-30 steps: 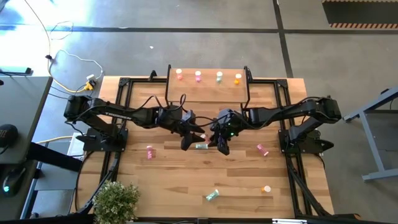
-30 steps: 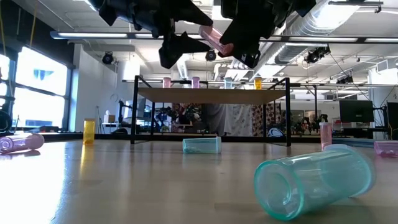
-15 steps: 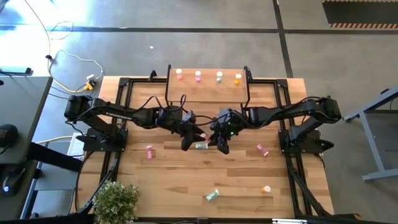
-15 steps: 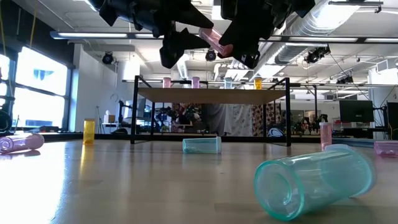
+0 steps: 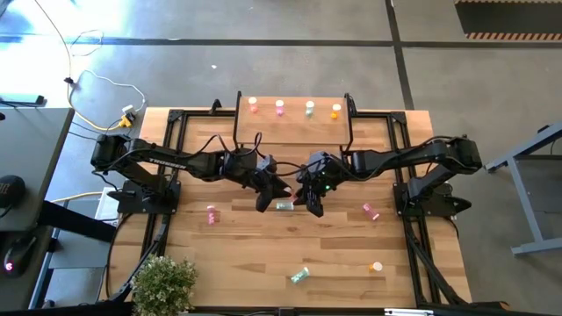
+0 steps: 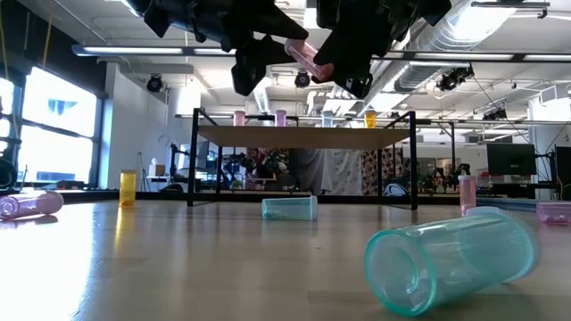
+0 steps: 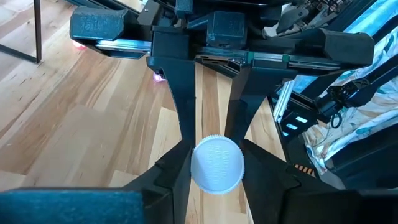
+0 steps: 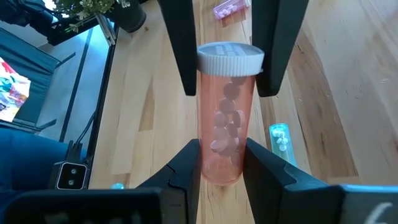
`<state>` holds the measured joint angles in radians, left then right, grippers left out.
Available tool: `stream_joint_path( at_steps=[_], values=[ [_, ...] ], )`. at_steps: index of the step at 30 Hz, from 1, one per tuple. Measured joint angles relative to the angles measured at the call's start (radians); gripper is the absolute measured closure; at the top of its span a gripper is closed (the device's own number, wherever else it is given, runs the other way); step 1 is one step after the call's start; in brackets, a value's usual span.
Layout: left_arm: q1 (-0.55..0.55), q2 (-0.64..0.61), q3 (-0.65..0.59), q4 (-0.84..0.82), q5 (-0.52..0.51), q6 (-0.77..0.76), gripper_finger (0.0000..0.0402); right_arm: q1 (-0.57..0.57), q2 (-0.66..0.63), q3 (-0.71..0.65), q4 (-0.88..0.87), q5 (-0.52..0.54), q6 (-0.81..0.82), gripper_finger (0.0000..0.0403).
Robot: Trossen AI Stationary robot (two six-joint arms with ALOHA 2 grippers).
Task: Pick and place medicine bottles onto shelf by color
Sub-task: Put the bottom pink pill bottle aligned with the pink pill bottle on the shelf
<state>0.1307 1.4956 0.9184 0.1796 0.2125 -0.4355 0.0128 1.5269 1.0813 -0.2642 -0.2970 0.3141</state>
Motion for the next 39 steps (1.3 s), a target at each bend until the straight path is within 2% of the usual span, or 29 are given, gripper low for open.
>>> stream_joint_path(
  at_steps=[12,15,19,25,35,39],
  values=[
    [0.000,-0.001,0.000,-0.002,0.000,0.001,0.0289,0.000,0.000,0.000,0.000,0.000,-0.006,0.0312],
    [0.000,-0.001,0.000,-0.002,0.001,0.001,0.0289,-0.001,0.000,0.000,0.000,0.001,-0.005,0.0291],
    [-0.001,-0.002,0.000,-0.008,0.002,0.012,0.0289,-0.004,0.000,0.000,-0.002,0.001,-0.002,0.0242],
    [0.007,-0.002,0.000,-0.078,-0.013,0.030,0.0289,-0.035,-0.015,0.000,-0.040,0.000,0.034,0.0183],
    [0.053,-0.013,0.000,-0.082,-0.011,0.079,0.0289,-0.086,-0.049,0.000,-0.065,0.001,0.052,0.0167],
    [0.089,-0.046,0.011,-0.145,-0.010,0.102,0.0289,-0.100,-0.075,0.000,-0.068,0.002,0.052,0.0167]
  ],
)
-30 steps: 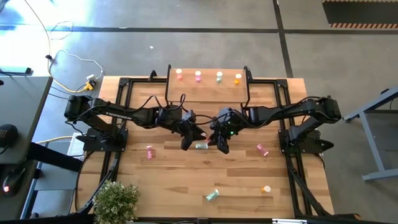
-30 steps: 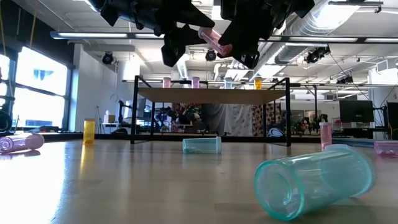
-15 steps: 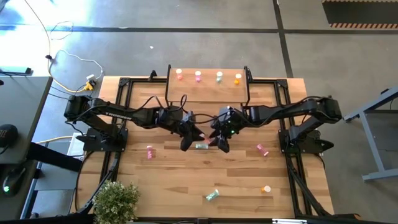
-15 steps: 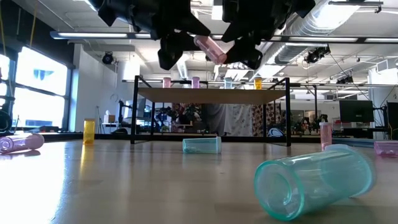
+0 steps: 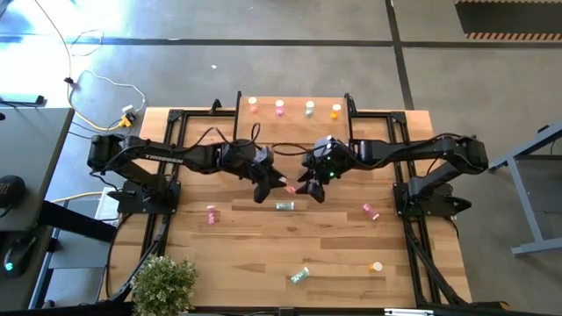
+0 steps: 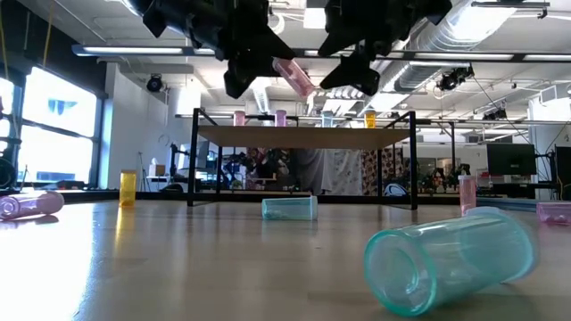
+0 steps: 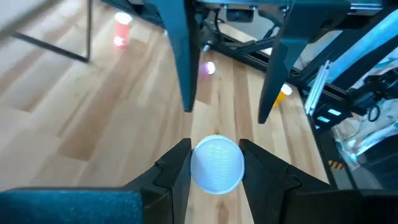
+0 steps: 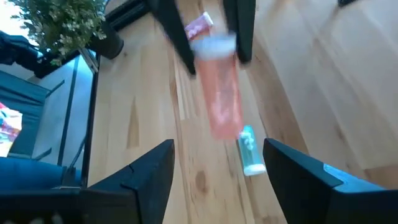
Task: Pick and place medicine bottles onto shelf by color
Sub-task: Put the bottom pink pill bottle aligned with the pink pill bottle on the shelf
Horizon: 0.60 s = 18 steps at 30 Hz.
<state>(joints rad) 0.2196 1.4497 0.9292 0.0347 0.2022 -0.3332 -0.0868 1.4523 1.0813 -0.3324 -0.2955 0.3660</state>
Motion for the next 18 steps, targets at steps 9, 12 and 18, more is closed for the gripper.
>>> stream_joint_path(
  at_steps=[9,12,18],
  values=[
    [0.130,-0.032,0.204,-0.431,-0.007,0.211,0.0289,-0.030,-0.028,0.000,0.003,0.012,0.004,0.0167],
    [0.181,-0.032,0.279,-0.552,-0.038,0.294,0.0289,-0.035,-0.028,0.000,-0.001,0.033,0.021,0.0167],
    [0.303,-0.033,0.416,-0.760,-0.113,0.457,0.0289,-0.038,-0.028,0.000,0.001,0.079,0.037,0.0167]
  ],
)
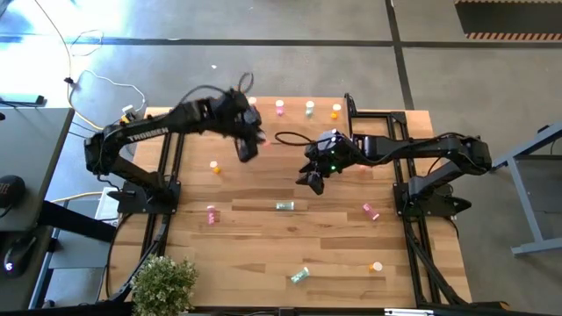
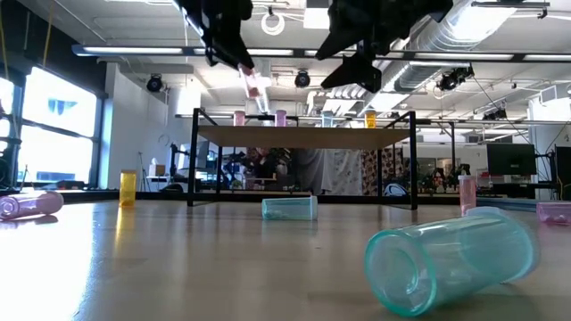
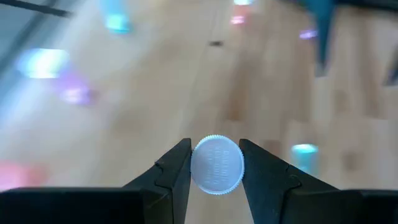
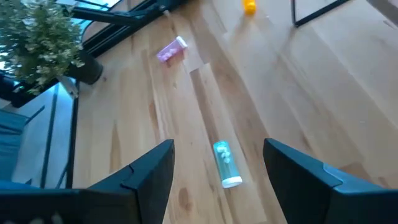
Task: Pick and place medicine bottles onto shelf by color
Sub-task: Put the bottom pink pill bottle aligned with the pink pill bottle on the shelf
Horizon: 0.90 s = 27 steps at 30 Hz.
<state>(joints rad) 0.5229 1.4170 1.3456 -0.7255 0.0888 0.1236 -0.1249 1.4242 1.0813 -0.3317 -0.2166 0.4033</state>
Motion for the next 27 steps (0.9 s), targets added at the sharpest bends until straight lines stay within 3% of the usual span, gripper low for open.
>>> stream_joint_path(
  at_steps=[7,12,27],
  values=[
    [0.124,0.000,0.076,-0.093,-0.080,0.149,0.0289,0.000,0.000,0.000,0.000,0.008,0.026,0.0167],
    [0.179,0.002,0.079,-0.143,-0.079,0.168,0.0289,0.000,0.000,0.000,0.000,0.057,0.044,0.0167],
    [0.165,0.108,0.079,-0.160,-0.074,0.178,0.0289,0.000,0.000,0.000,0.000,0.124,0.060,0.0167]
  ],
)
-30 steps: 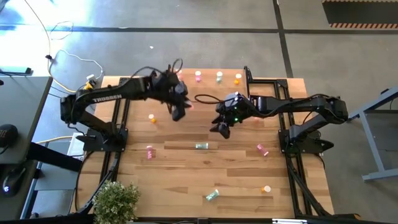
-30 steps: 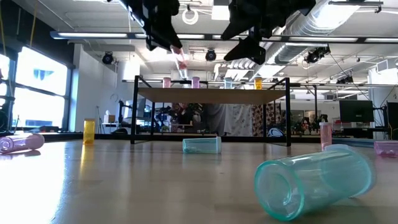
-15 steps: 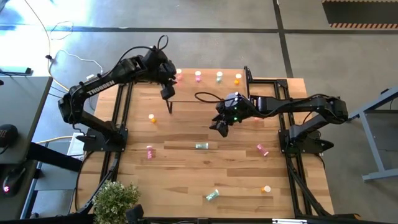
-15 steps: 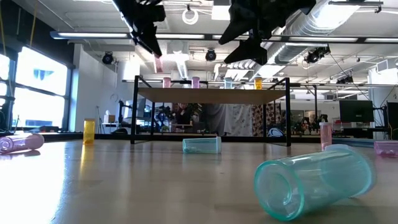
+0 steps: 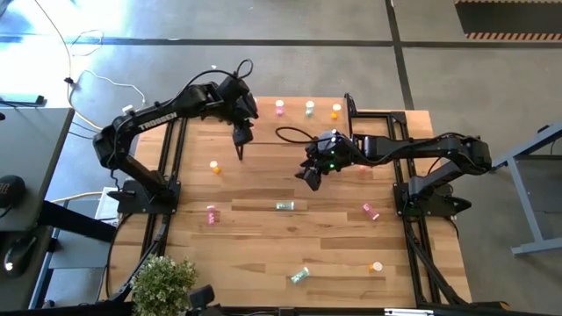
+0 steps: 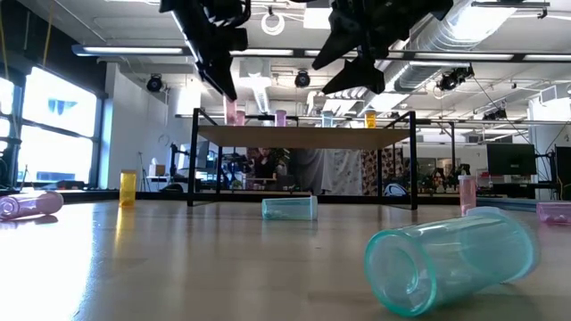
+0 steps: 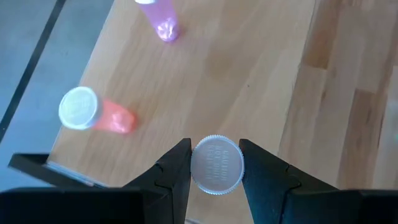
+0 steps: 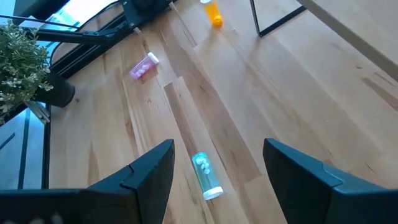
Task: Pick and place medicine bottles onto shelf by color
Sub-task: Put the bottom pink pill bottle aligned with the pink pill bottle on the shelf
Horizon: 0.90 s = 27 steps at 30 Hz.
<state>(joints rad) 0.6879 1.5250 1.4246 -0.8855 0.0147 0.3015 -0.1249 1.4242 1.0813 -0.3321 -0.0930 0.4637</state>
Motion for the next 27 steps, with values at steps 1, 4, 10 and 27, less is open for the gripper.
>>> stream_joint_path(
  at_steps=[1,4,10,27],
  values=[
    [-0.003,0.006,0.000,0.008,0.000,0.000,0.0289,0.000,0.000,0.000,0.000,0.004,0.000,0.0167],
    [-0.003,0.023,0.000,0.022,0.000,-0.001,0.0289,0.000,0.000,0.000,0.000,0.015,0.000,0.0167],
    [-0.001,0.042,0.001,0.024,-0.003,-0.002,0.0289,0.000,0.000,0.000,0.000,0.014,0.003,0.0167],
    [-0.001,0.044,0.001,0.036,-0.049,0.034,0.0289,0.000,0.000,0.000,0.000,0.012,0.011,0.0167]
  ],
)
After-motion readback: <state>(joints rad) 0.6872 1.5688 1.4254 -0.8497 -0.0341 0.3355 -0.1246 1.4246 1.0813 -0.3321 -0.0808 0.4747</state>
